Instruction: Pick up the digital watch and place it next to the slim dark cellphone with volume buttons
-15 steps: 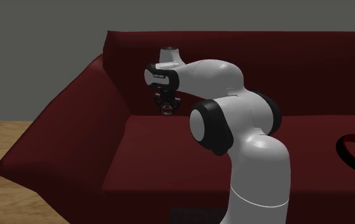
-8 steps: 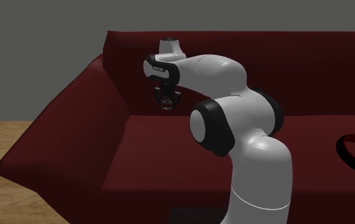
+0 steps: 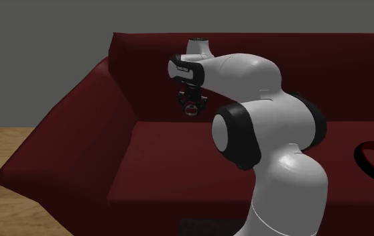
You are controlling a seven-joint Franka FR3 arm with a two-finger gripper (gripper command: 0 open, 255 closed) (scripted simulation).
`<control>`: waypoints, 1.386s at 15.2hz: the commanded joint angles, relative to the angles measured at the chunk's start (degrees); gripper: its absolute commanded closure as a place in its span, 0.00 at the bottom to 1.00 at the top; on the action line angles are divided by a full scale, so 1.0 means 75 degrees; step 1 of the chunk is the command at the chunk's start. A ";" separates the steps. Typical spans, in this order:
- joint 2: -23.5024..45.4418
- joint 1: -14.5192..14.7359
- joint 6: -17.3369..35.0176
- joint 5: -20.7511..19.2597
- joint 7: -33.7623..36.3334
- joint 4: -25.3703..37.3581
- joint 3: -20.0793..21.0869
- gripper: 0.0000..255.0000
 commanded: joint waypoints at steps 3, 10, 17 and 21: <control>-0.0381 -0.0495 0.0083 0.0158 -0.0709 -0.0479 -0.0193 1.00; -0.0899 -0.1286 0.0125 0.0359 -0.1943 -0.1081 -0.0605 1.00; -0.1071 -0.2008 0.0035 0.0438 -0.3155 -0.1218 -0.1082 1.00; -0.1015 -0.2406 -0.0065 0.0448 -0.3827 -0.1094 -0.1358 1.00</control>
